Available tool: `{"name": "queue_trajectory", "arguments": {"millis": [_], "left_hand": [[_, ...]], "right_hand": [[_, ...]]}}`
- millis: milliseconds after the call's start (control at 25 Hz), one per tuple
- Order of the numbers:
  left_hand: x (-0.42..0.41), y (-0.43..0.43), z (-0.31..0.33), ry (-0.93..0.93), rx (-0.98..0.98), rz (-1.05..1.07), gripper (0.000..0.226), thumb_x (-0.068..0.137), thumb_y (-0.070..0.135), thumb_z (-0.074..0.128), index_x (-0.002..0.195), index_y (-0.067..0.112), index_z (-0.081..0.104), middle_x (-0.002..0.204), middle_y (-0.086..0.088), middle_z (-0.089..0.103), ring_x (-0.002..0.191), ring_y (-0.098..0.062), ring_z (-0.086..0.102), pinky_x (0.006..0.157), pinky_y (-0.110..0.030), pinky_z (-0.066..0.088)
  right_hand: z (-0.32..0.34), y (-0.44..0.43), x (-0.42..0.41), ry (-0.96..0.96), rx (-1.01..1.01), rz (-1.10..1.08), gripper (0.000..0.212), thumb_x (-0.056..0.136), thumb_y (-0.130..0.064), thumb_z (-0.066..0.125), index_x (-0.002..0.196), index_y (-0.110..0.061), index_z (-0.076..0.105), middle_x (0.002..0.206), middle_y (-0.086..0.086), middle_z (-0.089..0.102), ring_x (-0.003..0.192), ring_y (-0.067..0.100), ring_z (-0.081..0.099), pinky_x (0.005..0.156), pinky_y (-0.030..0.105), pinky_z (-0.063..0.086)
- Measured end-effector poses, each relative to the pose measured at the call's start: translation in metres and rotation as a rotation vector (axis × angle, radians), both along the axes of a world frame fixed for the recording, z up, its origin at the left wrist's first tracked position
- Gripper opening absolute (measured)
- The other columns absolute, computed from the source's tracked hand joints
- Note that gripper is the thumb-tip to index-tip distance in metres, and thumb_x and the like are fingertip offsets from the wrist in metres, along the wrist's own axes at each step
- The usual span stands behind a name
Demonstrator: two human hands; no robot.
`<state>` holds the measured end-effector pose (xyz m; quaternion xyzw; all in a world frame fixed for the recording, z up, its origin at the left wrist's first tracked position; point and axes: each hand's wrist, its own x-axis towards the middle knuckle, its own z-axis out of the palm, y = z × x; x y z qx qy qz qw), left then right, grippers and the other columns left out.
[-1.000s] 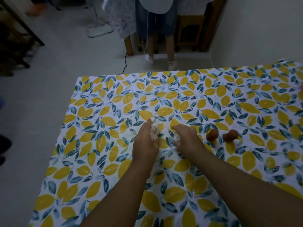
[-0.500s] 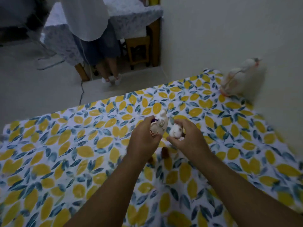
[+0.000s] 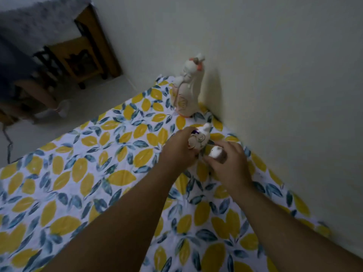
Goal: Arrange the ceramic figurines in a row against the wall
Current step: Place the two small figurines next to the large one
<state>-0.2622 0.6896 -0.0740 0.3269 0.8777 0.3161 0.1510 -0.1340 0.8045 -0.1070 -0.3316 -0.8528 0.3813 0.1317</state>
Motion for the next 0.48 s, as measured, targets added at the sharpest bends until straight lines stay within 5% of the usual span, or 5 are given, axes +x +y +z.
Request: {"name": "queue_trajectory", "arguments": {"millis": [280,480], "left_hand": [[-0.032,0.023,-0.005,0.009,0.053,-0.084,0.053,0.077,0.025,0.083,0.123,0.017,0.059,0.115,-0.009,0.069,0.1,-0.027,0.065,0.071,-0.025,0.042],[-0.027,0.019,-0.004,-0.001,0.08,-0.04,0.056,0.072,0.023,0.086,0.123,0.017,0.062,0.112,-0.007,0.072,0.099,-0.025,0.067,0.072,-0.025,0.046]], "right_hand": [[-0.016,0.008,-0.015,0.05,0.023,0.018,0.052,0.087,-0.028,0.078,0.133,-0.01,0.061,0.141,0.014,0.054,0.13,0.035,0.05,0.1,0.047,0.049],[-0.016,0.0,-0.002,0.066,0.063,-0.02,0.048,0.083,-0.018,0.082,0.127,-0.004,0.066,0.134,0.019,0.059,0.127,0.038,0.054,0.098,0.049,0.051]]}}
